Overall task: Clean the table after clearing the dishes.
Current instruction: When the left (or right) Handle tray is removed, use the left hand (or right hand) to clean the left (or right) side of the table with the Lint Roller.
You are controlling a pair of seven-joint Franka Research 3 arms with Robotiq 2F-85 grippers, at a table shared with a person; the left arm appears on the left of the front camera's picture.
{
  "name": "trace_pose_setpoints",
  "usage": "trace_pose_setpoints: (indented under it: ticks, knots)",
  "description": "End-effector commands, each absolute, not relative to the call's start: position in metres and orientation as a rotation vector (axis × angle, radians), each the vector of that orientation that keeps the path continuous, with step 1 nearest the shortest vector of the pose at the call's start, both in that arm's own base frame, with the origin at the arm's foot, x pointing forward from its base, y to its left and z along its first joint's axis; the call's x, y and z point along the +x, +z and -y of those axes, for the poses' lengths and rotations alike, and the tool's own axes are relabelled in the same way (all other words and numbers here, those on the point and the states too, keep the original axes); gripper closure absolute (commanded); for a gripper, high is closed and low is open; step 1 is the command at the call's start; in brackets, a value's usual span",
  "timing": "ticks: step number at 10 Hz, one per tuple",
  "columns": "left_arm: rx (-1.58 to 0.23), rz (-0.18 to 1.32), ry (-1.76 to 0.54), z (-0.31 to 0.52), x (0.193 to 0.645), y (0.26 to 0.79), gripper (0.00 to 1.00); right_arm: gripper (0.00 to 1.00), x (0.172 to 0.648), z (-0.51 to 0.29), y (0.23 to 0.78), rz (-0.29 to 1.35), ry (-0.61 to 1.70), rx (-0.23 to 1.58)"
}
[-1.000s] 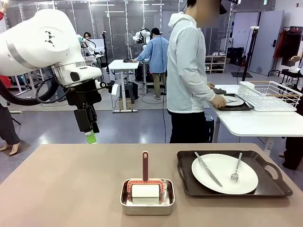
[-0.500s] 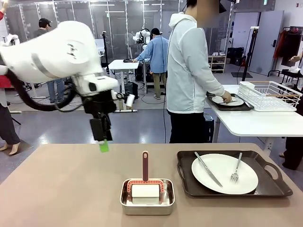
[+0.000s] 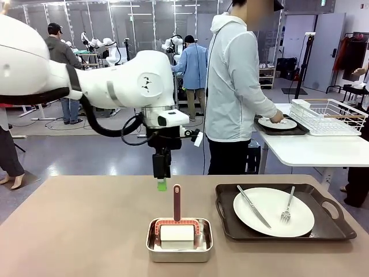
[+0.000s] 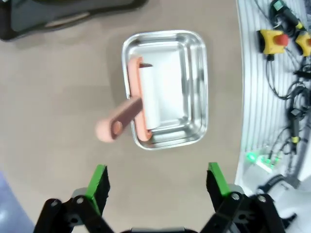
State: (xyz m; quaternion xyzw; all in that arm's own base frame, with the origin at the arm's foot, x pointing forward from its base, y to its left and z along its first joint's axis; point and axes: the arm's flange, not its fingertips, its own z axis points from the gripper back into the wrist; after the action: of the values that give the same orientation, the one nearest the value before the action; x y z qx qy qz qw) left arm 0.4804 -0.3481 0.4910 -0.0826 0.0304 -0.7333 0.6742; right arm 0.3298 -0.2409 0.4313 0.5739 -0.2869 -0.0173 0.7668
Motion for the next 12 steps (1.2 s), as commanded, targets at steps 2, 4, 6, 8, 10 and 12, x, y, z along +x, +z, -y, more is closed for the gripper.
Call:
trace_pose_setpoints:
  ticks: [2, 4, 6, 8, 10, 12]
  knots:
    - [-0.197, -0.14, -1.652, 0.366, 0.503, 0.491, 0.0, 0.0, 0.327, 0.24, 0.433, 0.63, -0.033, 1.25]
    - [-0.192, -0.159, -1.636, 0.372, 0.511, 0.481, 0.0, 0.0, 0.327, 0.24, 0.433, 0.63, -0.033, 1.25]
    - [-0.224, -0.166, -1.616, 0.373, 0.509, 0.464, 0.0, 0.0, 0.327, 0.24, 0.433, 0.63, -0.033, 1.25]
    - [-0.237, -0.159, -1.595, 0.373, 0.507, 0.442, 0.0, 0.0, 0.327, 0.24, 0.433, 0.63, -0.033, 1.25]
    - [-0.246, -0.143, -1.6, 0.374, 0.503, 0.427, 0.0, 0.0, 0.327, 0.24, 0.433, 0.63, -0.033, 1.25]
    - [-0.264, -0.155, -1.59, 0.375, 0.502, 0.412, 0.0, 0.0, 0.327, 0.24, 0.433, 0.63, -0.033, 1.25]
